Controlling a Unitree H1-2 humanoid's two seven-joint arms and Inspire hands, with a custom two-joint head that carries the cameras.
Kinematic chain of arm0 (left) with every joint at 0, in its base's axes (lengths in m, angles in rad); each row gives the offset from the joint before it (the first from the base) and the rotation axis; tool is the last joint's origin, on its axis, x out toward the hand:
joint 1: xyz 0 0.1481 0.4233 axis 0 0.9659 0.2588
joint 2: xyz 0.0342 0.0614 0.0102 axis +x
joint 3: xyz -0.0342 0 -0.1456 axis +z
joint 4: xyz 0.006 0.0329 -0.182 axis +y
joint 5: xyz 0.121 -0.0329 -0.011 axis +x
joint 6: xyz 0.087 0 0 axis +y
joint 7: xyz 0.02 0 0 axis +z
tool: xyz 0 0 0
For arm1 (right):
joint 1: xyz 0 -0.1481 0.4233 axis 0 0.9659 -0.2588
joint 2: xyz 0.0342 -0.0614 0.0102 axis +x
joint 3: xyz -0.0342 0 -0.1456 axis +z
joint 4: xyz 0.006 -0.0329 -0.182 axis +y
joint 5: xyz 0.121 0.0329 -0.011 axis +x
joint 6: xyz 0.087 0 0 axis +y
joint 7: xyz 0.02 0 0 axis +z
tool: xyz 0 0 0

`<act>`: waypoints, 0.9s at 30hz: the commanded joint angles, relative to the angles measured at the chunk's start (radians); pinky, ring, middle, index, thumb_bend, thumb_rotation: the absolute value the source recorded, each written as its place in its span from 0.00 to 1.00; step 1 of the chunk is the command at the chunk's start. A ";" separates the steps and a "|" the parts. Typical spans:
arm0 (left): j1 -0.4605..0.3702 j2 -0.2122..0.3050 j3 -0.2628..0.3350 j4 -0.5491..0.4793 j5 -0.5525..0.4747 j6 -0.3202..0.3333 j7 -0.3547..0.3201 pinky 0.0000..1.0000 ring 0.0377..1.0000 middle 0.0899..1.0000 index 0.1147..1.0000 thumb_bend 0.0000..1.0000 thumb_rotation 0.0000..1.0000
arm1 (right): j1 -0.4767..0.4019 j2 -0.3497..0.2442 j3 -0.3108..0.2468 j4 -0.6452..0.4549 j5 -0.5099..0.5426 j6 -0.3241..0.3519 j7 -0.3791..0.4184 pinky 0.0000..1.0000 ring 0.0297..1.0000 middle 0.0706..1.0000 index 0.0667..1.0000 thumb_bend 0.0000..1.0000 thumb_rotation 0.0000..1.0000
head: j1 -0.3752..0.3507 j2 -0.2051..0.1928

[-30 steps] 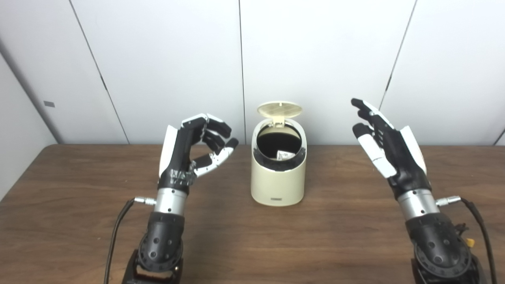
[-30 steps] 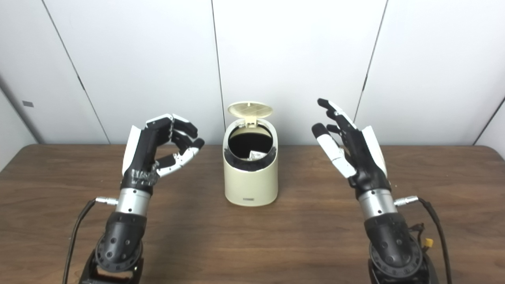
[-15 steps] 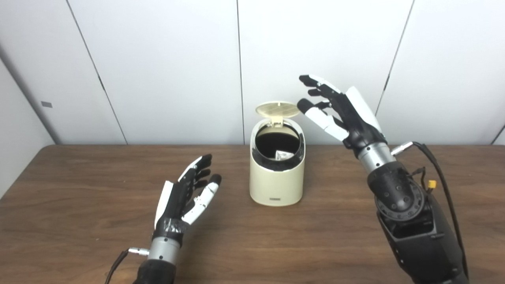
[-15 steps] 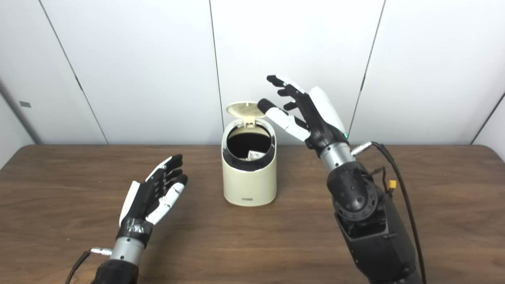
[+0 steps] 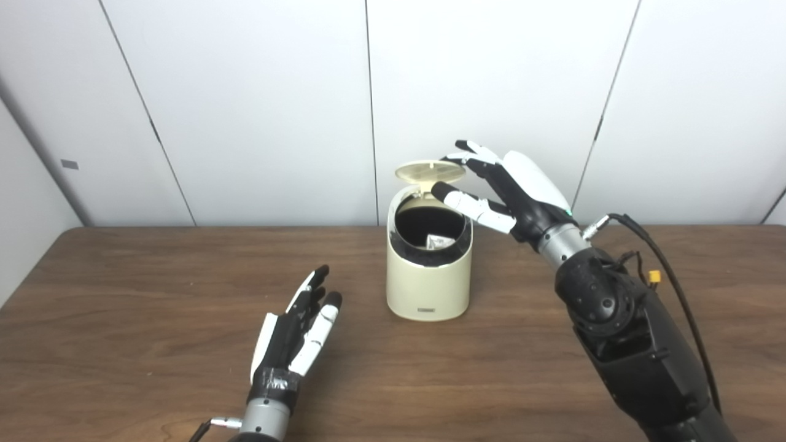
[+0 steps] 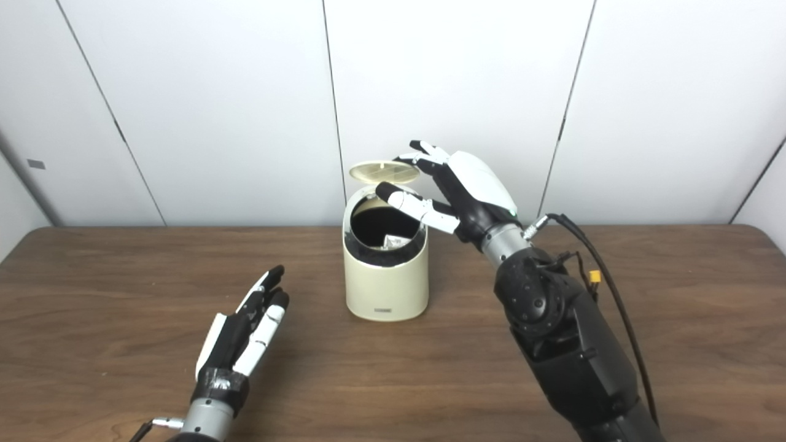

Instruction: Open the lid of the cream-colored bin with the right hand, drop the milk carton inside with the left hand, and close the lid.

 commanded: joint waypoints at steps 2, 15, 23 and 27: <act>-0.020 -0.003 0.004 -0.030 -0.012 -0.018 0.002 0.98 0.98 0.98 0.98 0.51 0.75 | -0.053 -0.002 -0.020 -0.026 -0.014 -0.047 -0.029 0.88 1.00 0.93 0.58 0.53 1.00 | 0.005 0.002; -0.020 -0.006 -0.005 -0.040 0.000 -0.008 0.006 0.96 0.95 0.96 0.96 0.49 0.75 | 0.008 -0.011 -0.031 -0.059 -0.058 -0.072 -0.039 0.92 1.00 0.91 0.49 0.47 1.00 | 0.005 0.009; -0.019 -0.005 -0.016 -0.049 0.006 -0.013 0.002 0.94 0.95 0.97 0.96 0.50 0.74 | 0.036 -0.006 0.000 -0.053 -0.097 -0.063 -0.005 0.90 0.99 0.91 0.54 0.49 0.95 | 0.008 0.016; -0.020 0.004 -0.025 -0.050 0.004 -0.012 -0.008 0.96 0.99 1.00 0.99 0.50 0.74 | 0.042 -0.009 0.018 -0.038 -0.113 -0.053 0.025 0.89 1.00 0.93 0.56 0.52 0.94 | 0.011 0.018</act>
